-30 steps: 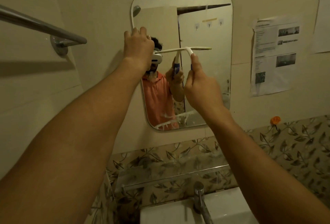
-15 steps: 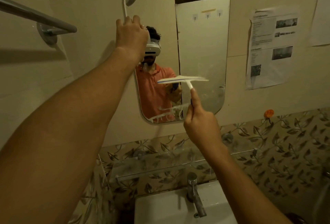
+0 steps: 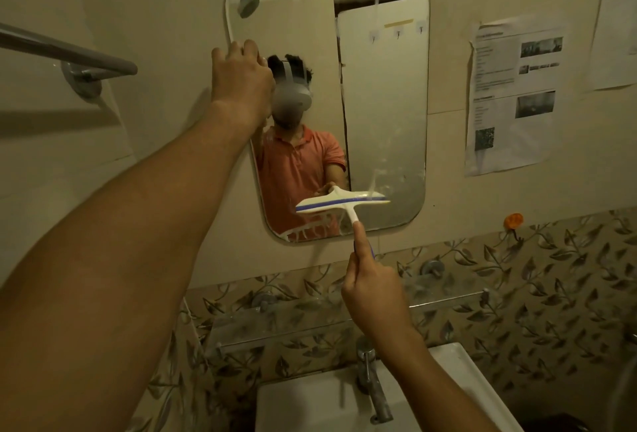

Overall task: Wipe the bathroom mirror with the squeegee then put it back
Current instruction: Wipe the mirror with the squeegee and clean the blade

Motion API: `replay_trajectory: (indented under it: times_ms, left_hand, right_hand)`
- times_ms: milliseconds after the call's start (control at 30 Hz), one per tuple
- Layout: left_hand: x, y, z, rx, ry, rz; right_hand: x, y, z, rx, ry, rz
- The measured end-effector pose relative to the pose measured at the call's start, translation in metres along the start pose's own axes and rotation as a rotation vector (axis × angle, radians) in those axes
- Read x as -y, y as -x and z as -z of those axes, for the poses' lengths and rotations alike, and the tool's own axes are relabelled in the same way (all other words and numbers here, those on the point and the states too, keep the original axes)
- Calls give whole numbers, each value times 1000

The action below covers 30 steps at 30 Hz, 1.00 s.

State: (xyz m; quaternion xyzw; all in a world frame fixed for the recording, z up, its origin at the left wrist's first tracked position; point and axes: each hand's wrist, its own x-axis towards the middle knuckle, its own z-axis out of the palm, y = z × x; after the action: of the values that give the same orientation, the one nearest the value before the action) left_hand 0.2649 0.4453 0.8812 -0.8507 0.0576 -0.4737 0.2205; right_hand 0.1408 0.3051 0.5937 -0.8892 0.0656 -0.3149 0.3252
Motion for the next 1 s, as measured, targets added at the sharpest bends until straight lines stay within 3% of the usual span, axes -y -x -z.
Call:
replay_trajectory:
  times_ms: [267, 667, 1000]
  left_hand:
    - [-1, 0, 2, 28, -13, -25]
    - [4, -1, -1, 11, 55, -38]
    - [12, -2, -10, -29, 147, -53]
  right_hand:
    - [-3, 5, 11, 67, -39, 0]
    - [116, -123, 122, -223, -94, 259]
    - [167, -175, 142, -235, -7, 258]
